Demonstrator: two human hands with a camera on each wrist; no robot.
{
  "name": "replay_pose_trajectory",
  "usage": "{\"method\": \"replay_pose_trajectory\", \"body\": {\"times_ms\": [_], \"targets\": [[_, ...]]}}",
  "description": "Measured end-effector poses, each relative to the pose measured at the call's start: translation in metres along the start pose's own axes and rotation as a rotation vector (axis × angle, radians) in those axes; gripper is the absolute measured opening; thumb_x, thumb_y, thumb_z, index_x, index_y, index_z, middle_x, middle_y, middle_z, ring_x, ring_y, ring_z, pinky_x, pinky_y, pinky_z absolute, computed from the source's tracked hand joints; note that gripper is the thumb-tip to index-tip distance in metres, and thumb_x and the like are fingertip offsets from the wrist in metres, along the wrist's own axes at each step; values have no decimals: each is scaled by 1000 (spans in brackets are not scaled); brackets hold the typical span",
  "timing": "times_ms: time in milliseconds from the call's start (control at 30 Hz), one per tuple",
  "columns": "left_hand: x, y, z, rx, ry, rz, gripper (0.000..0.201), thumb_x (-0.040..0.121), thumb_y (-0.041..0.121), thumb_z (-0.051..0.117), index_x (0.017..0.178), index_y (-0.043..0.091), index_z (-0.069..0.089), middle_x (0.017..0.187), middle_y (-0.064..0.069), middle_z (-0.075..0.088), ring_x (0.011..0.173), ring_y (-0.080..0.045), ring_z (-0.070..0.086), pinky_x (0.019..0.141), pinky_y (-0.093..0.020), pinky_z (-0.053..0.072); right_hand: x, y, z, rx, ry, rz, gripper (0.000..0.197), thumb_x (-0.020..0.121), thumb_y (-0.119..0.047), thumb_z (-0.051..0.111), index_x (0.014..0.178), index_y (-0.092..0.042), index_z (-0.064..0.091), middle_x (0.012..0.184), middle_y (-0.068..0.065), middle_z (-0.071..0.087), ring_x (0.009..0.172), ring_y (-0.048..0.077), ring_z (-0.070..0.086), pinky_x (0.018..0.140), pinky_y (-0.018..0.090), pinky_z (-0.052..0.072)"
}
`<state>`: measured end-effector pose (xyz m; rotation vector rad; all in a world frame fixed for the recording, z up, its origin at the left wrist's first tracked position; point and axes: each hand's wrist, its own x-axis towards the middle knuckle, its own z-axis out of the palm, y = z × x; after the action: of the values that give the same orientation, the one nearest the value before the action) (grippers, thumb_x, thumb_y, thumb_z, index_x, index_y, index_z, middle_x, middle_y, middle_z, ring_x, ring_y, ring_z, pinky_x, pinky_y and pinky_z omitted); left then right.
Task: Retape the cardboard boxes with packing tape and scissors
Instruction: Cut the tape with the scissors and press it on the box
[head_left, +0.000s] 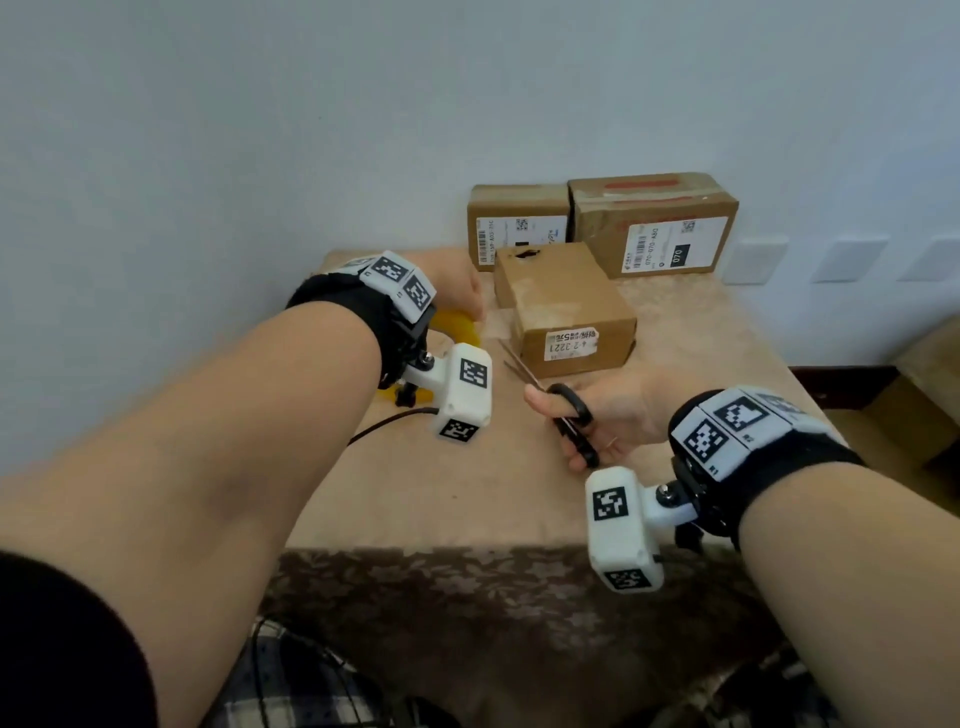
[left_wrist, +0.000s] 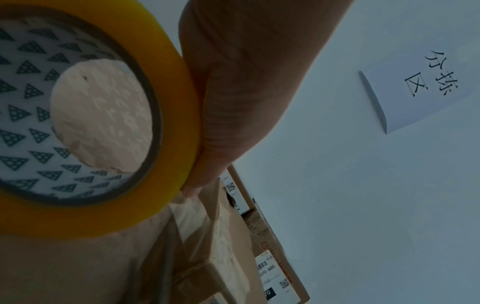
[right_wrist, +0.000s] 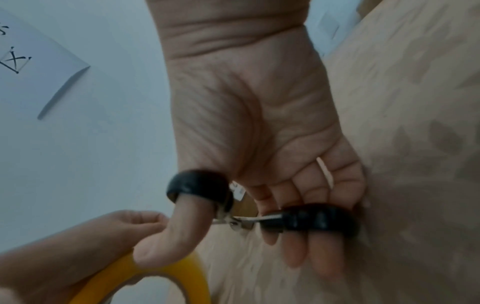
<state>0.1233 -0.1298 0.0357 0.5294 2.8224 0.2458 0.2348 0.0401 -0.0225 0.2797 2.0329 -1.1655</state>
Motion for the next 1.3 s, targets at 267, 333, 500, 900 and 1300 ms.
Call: {"method": "replay_pose_trajectory", "body": {"times_ms": [267,333,500,900,1300], "targets": [[-23,2,1,-30,81,-8,18,89,27,64,96,11,70,92,-5,63,85,-19,56,65,-27,40,-20,16,2,144,-121,-66,38,56,-34,83,79,-15,59,64,6,65,75,24,56,98,49,40],[-29,4,0,-4,89,-20,21,90,29,62,100,13,70,93,-2,63,84,-17,54,55,-24,33,-22,14,6,191,-123,-101,23,65,-35,73,76,-19,61,65,2,66,72,21,58,91,47,43],[-33,2,-3,10,101,-46,21,90,33,62,102,18,70,94,1,62,83,-15,53,51,-24,29,-30,17,8,89,-206,-29,42,59,-41,81,84,-11,65,69,8,67,76,25,57,99,48,39],[-29,-2,-3,-26,48,-25,12,88,30,63,88,20,68,77,4,58,81,-16,54,59,-24,37,-14,-11,26,191,-65,-157,59,60,-61,64,94,-14,52,75,5,62,71,21,64,78,34,49],[-38,-3,-6,-9,104,-114,25,88,37,63,103,20,71,102,2,65,82,-13,52,50,-23,26,-3,-11,30,296,69,-222,75,57,-74,57,102,-14,51,65,1,57,56,15,57,69,29,41]]}}
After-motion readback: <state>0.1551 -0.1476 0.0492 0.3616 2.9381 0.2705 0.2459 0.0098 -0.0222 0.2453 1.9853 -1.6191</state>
